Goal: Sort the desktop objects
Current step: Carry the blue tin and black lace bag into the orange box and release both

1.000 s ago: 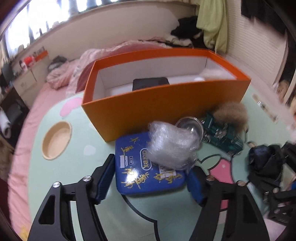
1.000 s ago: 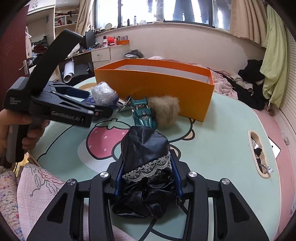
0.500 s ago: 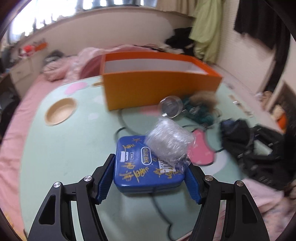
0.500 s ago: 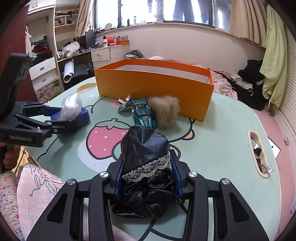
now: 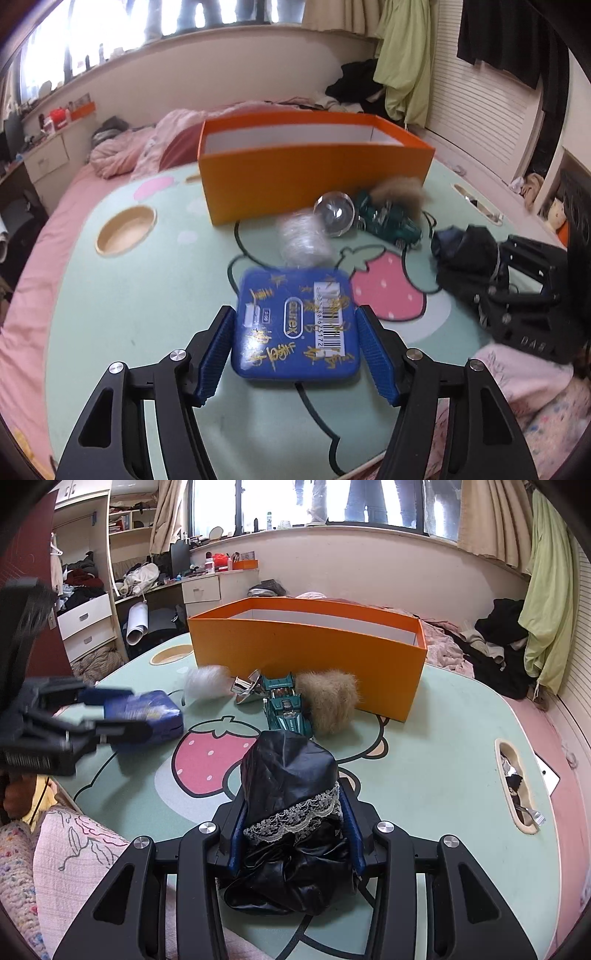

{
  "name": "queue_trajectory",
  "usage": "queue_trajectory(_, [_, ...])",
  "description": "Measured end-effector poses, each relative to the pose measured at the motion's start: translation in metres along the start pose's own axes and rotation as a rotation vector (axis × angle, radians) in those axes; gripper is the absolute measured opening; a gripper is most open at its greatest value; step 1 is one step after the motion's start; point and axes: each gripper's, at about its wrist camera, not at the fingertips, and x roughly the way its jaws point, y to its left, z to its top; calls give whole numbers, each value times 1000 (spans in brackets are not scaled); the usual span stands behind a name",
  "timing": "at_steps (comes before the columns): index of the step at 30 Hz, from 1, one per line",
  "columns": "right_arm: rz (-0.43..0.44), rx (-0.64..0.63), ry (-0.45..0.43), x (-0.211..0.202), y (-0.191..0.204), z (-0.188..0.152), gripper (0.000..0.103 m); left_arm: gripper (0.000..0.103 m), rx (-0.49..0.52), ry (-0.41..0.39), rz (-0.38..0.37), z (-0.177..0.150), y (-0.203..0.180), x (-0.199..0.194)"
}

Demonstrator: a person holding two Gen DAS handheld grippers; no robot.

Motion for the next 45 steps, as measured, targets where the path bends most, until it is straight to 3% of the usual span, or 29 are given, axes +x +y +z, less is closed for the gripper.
queue_trajectory(2, [0,-1,0,0,0,0,44,69,-5,2,6,-1,2,0])
queue_trajectory(5, [0,0,0,0,0,0,44,91,-7,-15,24,-1,2,-2])
queue_trajectory(8, [0,0,0,0,0,0,44,93,10,-23,31,0,0,-1])
queue_trajectory(16, [0,0,-1,-1,1,-1,44,93,25,17,59,7,-3,15])
queue_trajectory(17, [0,0,-1,-1,0,-1,44,89,21,19,56,7,-2,16])
queue_trajectory(18, [0,0,-1,-1,0,-1,44,73,15,14,50,7,-1,17])
queue_trajectory(19, [0,0,-1,-1,0,-1,44,66,16,-1,51,6,-1,15])
queue_trajectory(23, [-2,0,-1,-1,0,-1,44,66,-2,-17,18,3,2,10])
queue_trajectory(27, [-16,9,7,-3,-1,1,40,66,-33,-95,21,5,6,-10])
queue_trajectory(30, [12,37,-10,-10,-4,7,38,66,-78,-133,-30,10,10,-24])
queue_trajectory(34, [80,74,-32,-17,-7,16,37,66,-49,-121,-27,9,3,-20])
queue_trajectory(37, [81,79,-18,-13,-7,16,36,66,-45,-93,-34,9,2,-13])
queue_trajectory(45, [91,118,-38,-17,-13,25,36,66,-51,-122,-58,20,4,-18])
